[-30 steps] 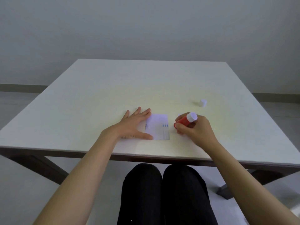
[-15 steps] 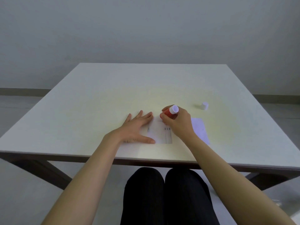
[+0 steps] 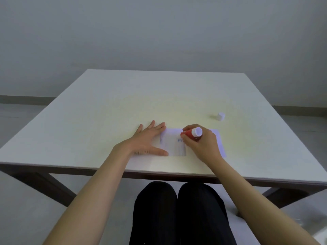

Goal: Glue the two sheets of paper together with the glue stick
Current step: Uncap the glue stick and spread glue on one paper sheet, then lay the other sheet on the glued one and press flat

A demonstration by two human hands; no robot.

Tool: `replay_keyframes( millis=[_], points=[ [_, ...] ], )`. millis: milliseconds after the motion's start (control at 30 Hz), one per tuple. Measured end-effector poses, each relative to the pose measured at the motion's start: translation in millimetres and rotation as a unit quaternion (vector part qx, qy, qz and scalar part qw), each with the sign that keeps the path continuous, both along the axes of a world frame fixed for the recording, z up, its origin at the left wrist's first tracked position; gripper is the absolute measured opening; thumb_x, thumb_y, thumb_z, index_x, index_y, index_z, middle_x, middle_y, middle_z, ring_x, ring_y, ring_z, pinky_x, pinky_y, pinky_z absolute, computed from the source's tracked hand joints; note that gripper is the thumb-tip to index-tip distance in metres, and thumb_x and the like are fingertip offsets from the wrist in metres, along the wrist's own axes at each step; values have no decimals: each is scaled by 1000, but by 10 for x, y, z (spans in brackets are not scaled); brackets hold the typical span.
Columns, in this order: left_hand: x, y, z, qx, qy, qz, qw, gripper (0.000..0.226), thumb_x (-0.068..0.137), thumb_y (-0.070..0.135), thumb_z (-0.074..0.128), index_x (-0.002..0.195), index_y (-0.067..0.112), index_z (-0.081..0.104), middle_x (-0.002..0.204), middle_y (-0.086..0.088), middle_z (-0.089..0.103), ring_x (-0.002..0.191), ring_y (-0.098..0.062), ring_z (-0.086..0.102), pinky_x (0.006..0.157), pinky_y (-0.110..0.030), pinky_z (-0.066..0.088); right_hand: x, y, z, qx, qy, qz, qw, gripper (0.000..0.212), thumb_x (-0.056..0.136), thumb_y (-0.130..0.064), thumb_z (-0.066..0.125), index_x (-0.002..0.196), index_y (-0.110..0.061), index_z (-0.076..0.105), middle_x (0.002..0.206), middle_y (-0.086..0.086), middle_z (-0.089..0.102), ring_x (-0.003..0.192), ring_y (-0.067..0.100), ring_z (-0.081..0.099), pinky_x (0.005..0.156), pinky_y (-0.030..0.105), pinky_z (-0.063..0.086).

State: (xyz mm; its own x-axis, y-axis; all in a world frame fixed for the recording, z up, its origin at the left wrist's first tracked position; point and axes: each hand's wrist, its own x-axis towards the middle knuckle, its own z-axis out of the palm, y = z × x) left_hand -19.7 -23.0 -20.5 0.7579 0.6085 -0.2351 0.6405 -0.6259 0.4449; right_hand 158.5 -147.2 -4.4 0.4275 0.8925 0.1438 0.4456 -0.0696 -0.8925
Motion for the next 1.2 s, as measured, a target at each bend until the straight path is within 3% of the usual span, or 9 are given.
replay_keyframes(
  millis=[200, 300, 367, 500, 600, 733, 867, 1067, 1200],
  points=[
    [5, -49, 58, -10, -8, 12, 1000, 104, 73, 59, 65, 151, 28, 4, 158, 22, -5, 144, -2, -17, 117, -39, -18, -62, -347, 2, -17, 19, 63, 998, 11, 76, -18, 71, 82, -27, 70, 82, -14, 72, 72, 0, 65, 65, 9, 47],
    [4, -75, 102, -31, -21, 17, 999, 101, 74, 54, 68, 151, 28, 7, 158, 21, -3, 144, -1, -16, 117, -38, -18, 73, -426, 74, -2, 109, -19, 994, 14, 78, -16, 72, 92, -18, 71, 93, 2, 74, 78, 18, 69, 77, 29, 55],
    [-1, -96, 126, -55, -28, 32, 998, 98, 75, 51, 69, 151, 31, 10, 158, 21, -1, 142, 1, -17, 116, -37, -16, 106, -502, 122, 22, 230, -34, 972, 15, 82, -15, 70, 97, -13, 71, 99, 11, 74, 80, 23, 71, 78, 30, 58],
    [-17, -159, 229, -121, -115, 126, 978, 86, 77, 46, 69, 146, 46, 18, 160, 11, 5, 146, -14, -13, 119, -49, -2, 21, -642, 230, 72, 542, -1, 838, 22, 88, -9, 60, 106, 4, 64, 99, 17, 71, 86, 29, 72, 74, 29, 60],
    [86, -354, 308, -126, -328, 130, 927, 60, 82, 35, 68, 136, 40, 42, 146, 24, 32, 143, 3, 11, 119, -34, 14, -136, -662, 283, 72, 686, -7, 724, 19, 87, -6, 59, 102, 5, 59, 92, 21, 73, 84, 30, 74, 68, 31, 62],
    [295, -768, 331, -186, -449, 124, 865, 32, 76, 28, 73, 107, 35, 68, 123, 17, 65, 129, 1, 47, 110, -27, 30, -389, -606, 321, 70, 782, -13, 619, 14, 88, -10, 60, 96, 1, 61, 85, 18, 73, 77, 27, 74, 66, 31, 62],
    [346, -885, 330, -215, -512, 160, 816, 16, 72, 21, 75, 87, 27, 77, 100, 9, 76, 108, -4, 65, 94, -22, 44, -488, -532, 279, 47, 770, 5, 637, 16, 89, -17, 58, 96, -5, 65, 76, 6, 73, 75, 17, 64, 57, 21, 57],
    [299, -673, 476, -164, -512, 193, 821, 11, 66, 31, 77, 78, 31, 78, 89, 15, 76, 92, 2, 68, 79, -10, 48, -414, -547, 191, 12, 677, -11, 736, 19, 92, -26, 55, 106, -14, 61, 107, 9, 70, 95, 23, 63, 74, 30, 47],
    [146, -160, 696, -37, -461, 244, 853, 8, 74, 23, 75, 75, 31, 74, 84, 17, 74, 88, 3, 66, 83, -15, 45, -270, -607, 98, -3, 614, -44, 788, 22, 93, -22, 53, 113, -15, 60, 107, 9, 68, 90, 26, 65, 69, 33, 47]
  ],
)
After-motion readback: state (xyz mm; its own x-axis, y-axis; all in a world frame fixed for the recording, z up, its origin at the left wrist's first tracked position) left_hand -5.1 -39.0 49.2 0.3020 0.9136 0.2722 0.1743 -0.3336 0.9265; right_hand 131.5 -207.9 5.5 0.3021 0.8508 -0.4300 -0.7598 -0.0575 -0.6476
